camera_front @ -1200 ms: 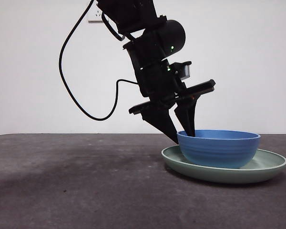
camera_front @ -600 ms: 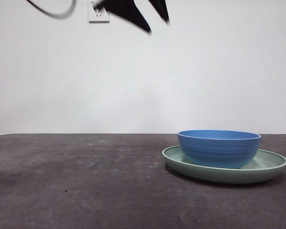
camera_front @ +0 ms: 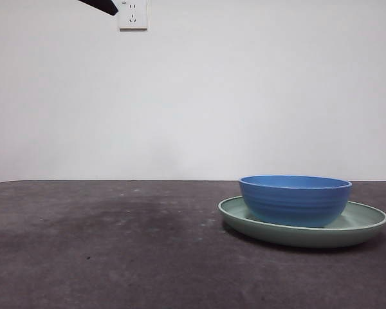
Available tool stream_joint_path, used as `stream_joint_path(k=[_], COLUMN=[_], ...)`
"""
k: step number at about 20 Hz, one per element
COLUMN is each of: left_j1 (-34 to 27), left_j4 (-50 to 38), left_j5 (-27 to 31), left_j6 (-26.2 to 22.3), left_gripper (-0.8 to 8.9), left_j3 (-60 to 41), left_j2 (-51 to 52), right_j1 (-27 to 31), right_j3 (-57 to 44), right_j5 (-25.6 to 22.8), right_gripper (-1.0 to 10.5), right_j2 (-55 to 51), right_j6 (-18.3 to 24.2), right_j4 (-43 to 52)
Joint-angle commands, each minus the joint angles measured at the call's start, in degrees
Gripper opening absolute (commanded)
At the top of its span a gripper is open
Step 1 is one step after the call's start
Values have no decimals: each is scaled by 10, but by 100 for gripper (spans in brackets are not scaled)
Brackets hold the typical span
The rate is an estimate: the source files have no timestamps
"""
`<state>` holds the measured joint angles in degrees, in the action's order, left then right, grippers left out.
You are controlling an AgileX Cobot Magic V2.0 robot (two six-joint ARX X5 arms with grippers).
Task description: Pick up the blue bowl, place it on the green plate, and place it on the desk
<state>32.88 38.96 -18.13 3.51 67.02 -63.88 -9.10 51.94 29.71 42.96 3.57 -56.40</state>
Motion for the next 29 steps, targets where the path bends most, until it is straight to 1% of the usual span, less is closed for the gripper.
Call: stream_joint_path(k=[1, 3, 6, 11, 14, 15, 17, 18, 19, 20, 24, 25, 26, 28, 29], left_j1=[3, 3, 4, 4, 4, 4, 4, 4, 4, 4, 4, 4, 4, 4, 4], left_j4=[-32, -47, -47, -48, -48, -48, -48, -48, -48, -48, -48, -48, -47, -47, -47], left_j5=[-35, -77, -110, -111, -111, -111, -111, -111, -111, -111, -111, -111, -111, -111, -111], left_j6=[-9, -11, -11, -11, -11, -11, -11, -11, -12, -12, -13, -14, -16, -16, -16], left_gripper=[227, 226, 226, 226, 226, 226, 226, 226, 226, 226, 226, 226, 226, 226, 226], left_j3=[-70, -123, -166, -169, -169, -169, -169, -169, -169, -169, -169, -169, -169, -169, -169], left_j2=[33, 61, 73, 73, 73, 73, 73, 73, 73, 73, 73, 73, 73, 73, 73], right_j1=[-2, -2, -2, -2, -2, -2, -2, -1, 2, 8, 43, 54, 66, 90, 99], right_j3=[8, 8, 8, 8, 8, 8, 8, 8, 8, 8, 8, 8, 8, 8, 8], right_j5=[-2, -2, -2, -2, -9, -36, -122, -154, -174, -183, -175, -166, -148, -95, -75], right_gripper=[404, 404, 404, 403, 403, 403, 403, 403, 403, 403, 402, 402, 402, 390, 345], right_j2=[4, 4, 4, 4, 4, 4, 5, 9, 17, 29, 113, 144, 170, 228, 258], right_j6=[-5, -5, -5, -6, -24, -42, -81, -95, -103, -107, -106, -102, -100, -95, -96], right_j4=[2, 2, 2, 2, 2, 2, 4, 8, 13, 20, 68, 83, 98, 136, 158])
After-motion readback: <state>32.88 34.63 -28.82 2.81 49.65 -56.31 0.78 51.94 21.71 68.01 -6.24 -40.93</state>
